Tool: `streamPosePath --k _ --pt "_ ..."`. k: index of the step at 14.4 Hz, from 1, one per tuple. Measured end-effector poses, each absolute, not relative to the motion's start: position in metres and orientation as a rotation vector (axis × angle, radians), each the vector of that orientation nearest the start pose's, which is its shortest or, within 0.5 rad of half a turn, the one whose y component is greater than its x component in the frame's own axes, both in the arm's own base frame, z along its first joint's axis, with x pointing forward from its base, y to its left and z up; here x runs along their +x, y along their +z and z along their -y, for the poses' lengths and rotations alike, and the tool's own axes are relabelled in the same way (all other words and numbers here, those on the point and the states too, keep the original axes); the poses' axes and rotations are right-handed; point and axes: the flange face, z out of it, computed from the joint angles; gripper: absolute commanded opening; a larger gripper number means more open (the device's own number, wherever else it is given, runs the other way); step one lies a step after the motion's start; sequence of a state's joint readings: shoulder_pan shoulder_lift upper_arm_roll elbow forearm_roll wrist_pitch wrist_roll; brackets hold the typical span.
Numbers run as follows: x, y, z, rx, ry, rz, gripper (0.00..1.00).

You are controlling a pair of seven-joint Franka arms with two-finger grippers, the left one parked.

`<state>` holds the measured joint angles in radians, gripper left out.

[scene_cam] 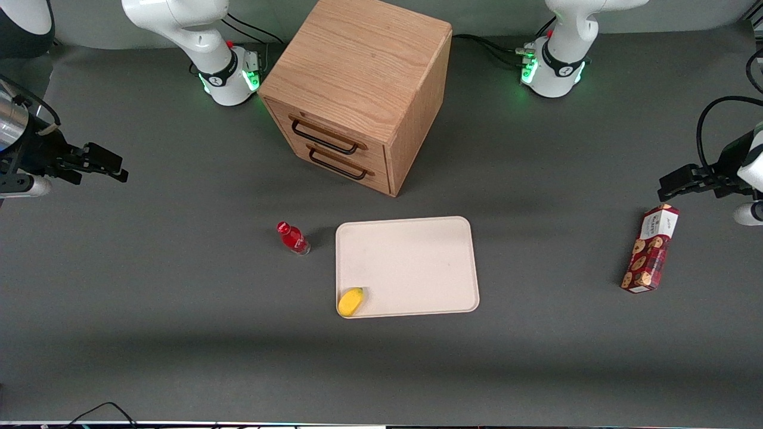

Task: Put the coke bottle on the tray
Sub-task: 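Move the right gripper down to the red Coca-Cola bottle lying by the tray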

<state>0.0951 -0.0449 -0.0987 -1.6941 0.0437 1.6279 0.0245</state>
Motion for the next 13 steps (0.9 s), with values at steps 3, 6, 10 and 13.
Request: streamPosePath --k 3,6,10,13 --pt "0.544 0.594 -0.001 -3.095 0.038 -0.059 1.0" --pt "0.551 0.58 -0.012 -3.099 0.073 -0.085 1.0" --pt "0.579 0.536 -0.114 -3.114 0.073 -0.136 1.0" --pt "0.597 0.508 -0.197 -3.071 0.046 -0.217 1.0"
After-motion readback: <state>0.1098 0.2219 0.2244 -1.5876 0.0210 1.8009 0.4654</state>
